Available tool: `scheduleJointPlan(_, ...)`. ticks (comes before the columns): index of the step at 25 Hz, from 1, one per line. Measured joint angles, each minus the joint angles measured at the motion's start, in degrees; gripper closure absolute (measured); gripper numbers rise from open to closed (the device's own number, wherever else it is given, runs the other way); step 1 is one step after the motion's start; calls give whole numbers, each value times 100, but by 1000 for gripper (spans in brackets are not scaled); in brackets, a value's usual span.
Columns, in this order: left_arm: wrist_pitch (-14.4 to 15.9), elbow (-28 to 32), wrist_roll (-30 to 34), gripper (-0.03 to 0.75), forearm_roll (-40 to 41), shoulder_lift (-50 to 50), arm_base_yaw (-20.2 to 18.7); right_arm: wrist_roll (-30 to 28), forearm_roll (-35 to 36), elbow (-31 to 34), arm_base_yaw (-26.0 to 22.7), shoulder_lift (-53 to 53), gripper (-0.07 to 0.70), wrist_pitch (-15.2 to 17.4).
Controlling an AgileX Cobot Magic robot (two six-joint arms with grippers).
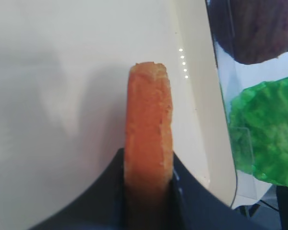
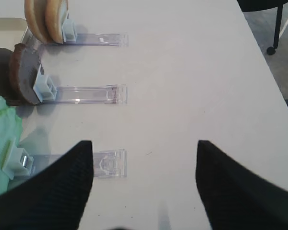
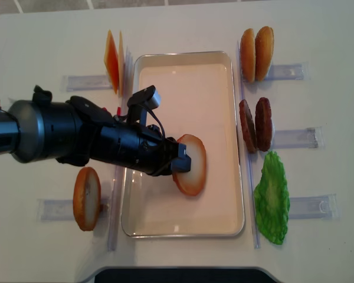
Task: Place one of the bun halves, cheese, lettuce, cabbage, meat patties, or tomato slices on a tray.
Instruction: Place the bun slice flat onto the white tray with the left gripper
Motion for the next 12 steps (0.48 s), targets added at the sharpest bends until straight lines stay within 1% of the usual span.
scheduleJointPlan(2, 150, 0, 160, 577, -150, 0, 0, 0, 0, 0, 0, 0, 165, 0)
scheduleJointPlan(5, 246, 0, 372, 577, -271, 0, 0, 0, 0, 0, 0, 0, 165, 0)
scheduleJointPlan(8, 236, 0, 419, 577, -313, 51, 0, 0, 0, 0, 0, 0, 165, 0)
scheduleJointPlan(12, 147, 0, 423, 577, -332, 229, 0, 0, 0, 0, 0, 0, 165, 0)
